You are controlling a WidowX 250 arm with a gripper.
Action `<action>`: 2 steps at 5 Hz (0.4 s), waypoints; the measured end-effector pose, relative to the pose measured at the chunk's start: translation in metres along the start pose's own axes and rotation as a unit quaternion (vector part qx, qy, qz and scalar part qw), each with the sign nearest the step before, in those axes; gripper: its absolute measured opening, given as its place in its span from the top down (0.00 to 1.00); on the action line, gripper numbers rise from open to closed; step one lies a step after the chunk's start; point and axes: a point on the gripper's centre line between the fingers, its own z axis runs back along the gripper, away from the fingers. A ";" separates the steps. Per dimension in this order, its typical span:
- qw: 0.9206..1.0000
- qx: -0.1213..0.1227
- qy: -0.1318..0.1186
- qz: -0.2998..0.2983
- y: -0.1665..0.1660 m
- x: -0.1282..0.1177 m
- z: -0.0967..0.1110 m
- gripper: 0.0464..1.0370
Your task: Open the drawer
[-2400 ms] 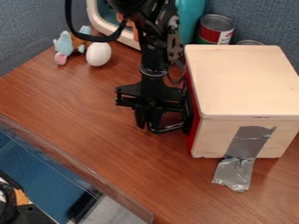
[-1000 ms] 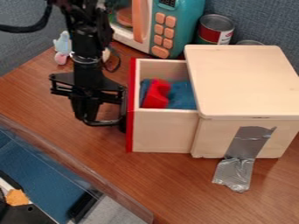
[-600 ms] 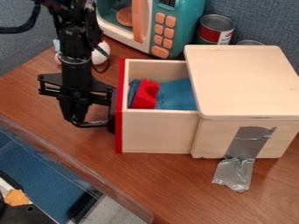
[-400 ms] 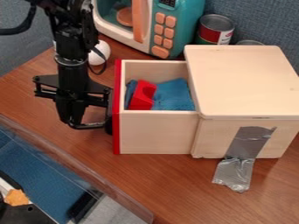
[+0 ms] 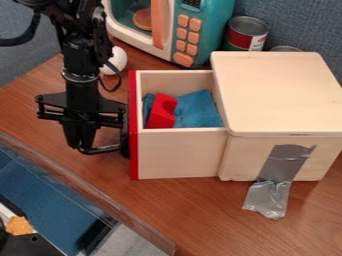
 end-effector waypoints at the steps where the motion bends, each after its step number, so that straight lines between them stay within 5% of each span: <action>1: 1.000 -0.002 -0.003 -0.001 -0.004 0.000 0.000 0.86; 2: 1.000 0.014 0.000 -0.020 -0.008 -0.003 0.000 0.62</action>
